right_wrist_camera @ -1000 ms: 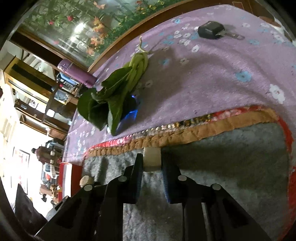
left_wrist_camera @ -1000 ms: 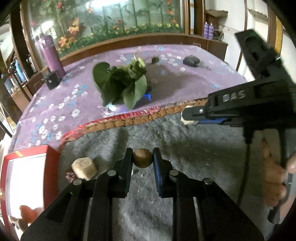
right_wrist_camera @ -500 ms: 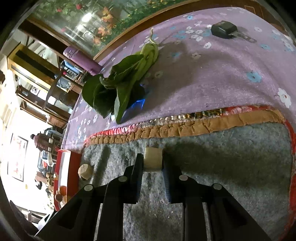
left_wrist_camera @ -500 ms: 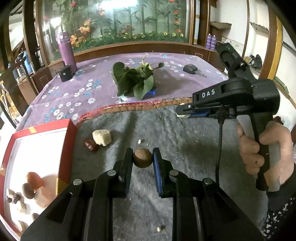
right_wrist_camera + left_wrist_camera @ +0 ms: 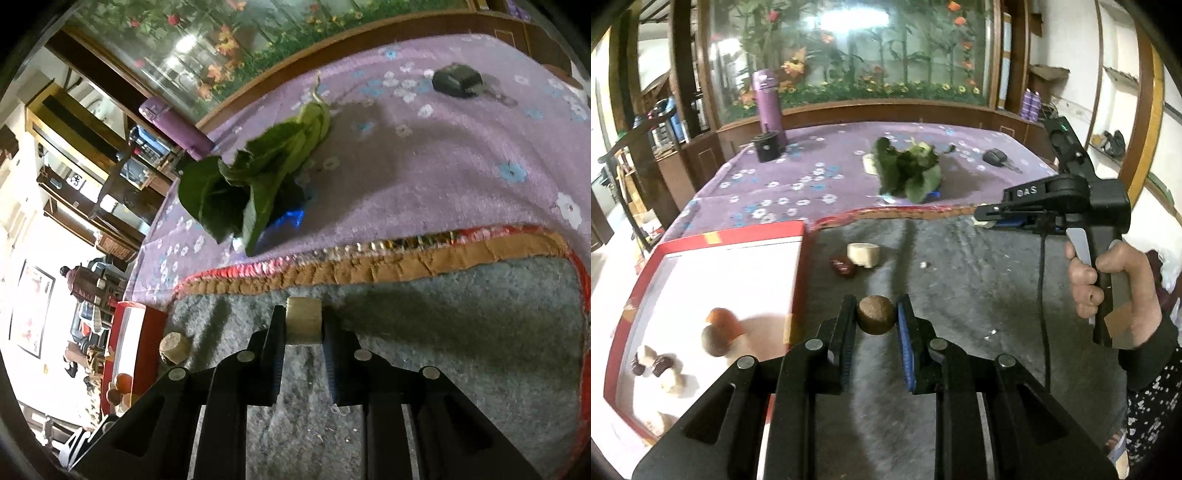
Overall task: Organize fruits
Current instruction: 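Carry the tan cube and brown fruit over the white tray and lower them, then open the left tool to drop the brown fruit while the right tool drops the tan cube, then move both open tools back over the mat toward the remaining items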
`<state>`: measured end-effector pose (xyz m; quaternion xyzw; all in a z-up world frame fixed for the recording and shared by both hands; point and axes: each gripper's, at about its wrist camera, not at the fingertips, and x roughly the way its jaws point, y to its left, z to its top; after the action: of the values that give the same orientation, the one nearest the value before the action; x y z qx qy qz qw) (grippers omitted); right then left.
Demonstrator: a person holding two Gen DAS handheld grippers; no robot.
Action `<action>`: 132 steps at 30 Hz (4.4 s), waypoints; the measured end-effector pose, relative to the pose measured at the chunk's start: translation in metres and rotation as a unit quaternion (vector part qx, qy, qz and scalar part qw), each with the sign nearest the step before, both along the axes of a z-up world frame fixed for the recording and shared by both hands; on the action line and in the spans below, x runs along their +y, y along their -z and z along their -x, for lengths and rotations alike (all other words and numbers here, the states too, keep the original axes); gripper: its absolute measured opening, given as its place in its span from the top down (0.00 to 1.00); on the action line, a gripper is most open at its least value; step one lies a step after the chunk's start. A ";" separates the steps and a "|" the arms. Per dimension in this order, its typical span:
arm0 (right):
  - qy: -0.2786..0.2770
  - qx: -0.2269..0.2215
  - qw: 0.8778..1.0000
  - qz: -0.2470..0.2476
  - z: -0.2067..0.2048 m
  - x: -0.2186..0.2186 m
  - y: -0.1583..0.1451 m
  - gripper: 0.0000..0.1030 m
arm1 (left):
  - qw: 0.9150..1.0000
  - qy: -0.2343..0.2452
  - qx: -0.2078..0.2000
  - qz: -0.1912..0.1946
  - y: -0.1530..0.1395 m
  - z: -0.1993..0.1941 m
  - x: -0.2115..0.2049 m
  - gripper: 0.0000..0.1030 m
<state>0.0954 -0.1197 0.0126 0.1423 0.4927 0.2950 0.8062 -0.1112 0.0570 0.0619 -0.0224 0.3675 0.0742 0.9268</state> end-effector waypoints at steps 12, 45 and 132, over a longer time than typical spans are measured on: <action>0.008 -0.089 0.996 -0.020 0.015 0.000 -0.023 0.82 | 0.997 -0.069 -0.029 -0.036 -0.002 0.020 0.043 0.82; -0.208 -0.139 0.967 -0.047 0.195 0.184 -0.065 0.82 | 0.984 -0.165 -0.056 -0.035 0.003 0.097 0.135 0.82; -0.104 -0.145 0.984 0.004 0.132 0.064 -0.065 0.45 | 0.986 -0.132 -0.009 -0.104 0.006 0.050 0.081 0.20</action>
<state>-0.0367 -0.0556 0.0779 0.0423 0.3837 0.3928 0.8347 -0.1614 0.1377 0.0563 0.0253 0.3431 0.2339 0.9094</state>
